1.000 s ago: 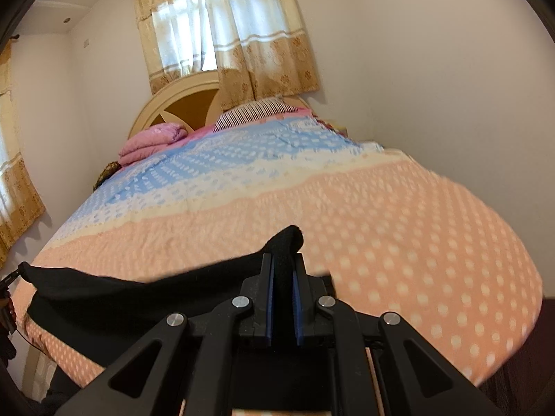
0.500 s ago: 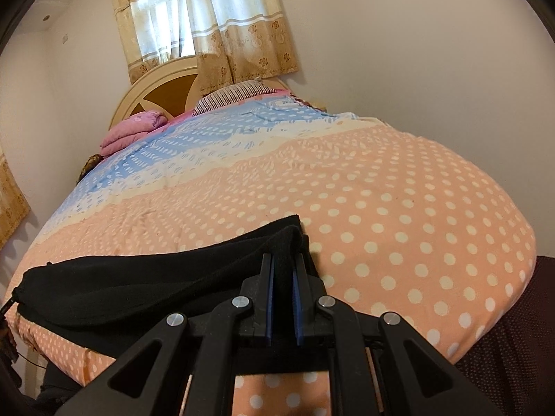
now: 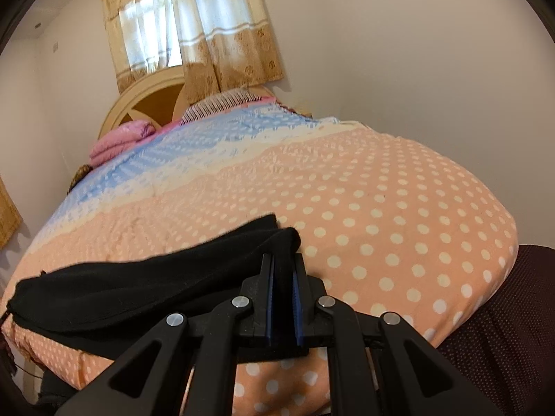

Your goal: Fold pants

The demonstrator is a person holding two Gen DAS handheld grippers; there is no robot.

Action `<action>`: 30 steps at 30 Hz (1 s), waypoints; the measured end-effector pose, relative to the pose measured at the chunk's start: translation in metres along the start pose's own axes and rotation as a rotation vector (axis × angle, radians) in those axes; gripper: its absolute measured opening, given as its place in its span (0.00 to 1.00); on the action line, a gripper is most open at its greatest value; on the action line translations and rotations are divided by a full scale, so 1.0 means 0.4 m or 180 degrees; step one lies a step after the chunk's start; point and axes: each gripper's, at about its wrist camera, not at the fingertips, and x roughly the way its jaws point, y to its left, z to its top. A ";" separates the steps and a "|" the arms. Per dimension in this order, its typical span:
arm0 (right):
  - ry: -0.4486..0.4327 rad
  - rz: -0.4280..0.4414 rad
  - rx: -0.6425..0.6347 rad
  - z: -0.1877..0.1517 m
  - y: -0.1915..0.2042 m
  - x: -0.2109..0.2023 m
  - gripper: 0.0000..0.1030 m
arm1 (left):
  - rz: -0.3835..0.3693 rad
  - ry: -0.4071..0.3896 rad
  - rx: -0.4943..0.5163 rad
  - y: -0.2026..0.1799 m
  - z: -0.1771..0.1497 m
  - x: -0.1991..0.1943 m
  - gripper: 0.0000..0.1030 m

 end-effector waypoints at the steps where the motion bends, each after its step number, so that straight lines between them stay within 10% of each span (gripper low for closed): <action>1: 0.0061 0.0033 -0.0019 -0.004 -0.001 0.006 0.09 | -0.0001 -0.0006 -0.0009 0.003 -0.001 -0.001 0.15; 6: 0.0193 0.0197 0.0043 -0.026 -0.033 -0.010 0.26 | 0.0129 -0.0052 -0.0077 0.045 -0.031 -0.041 0.49; 8: 0.0136 0.0109 0.0097 -0.027 -0.046 -0.032 0.53 | 0.0218 -0.0082 -0.0185 0.080 -0.042 -0.070 0.50; 14: -0.0168 -0.0023 -0.0075 0.007 0.026 -0.125 0.53 | 0.0207 -0.0183 -0.0511 0.127 -0.036 -0.113 0.49; 21: -0.0056 0.0650 -0.0861 0.025 0.379 -0.107 0.53 | -0.0100 -0.0093 -0.0478 0.032 0.019 -0.039 0.49; 30: 0.0663 0.1773 -0.2214 -0.215 0.929 0.042 0.53 | -0.0167 -0.0090 -0.0592 -0.002 0.026 -0.012 0.44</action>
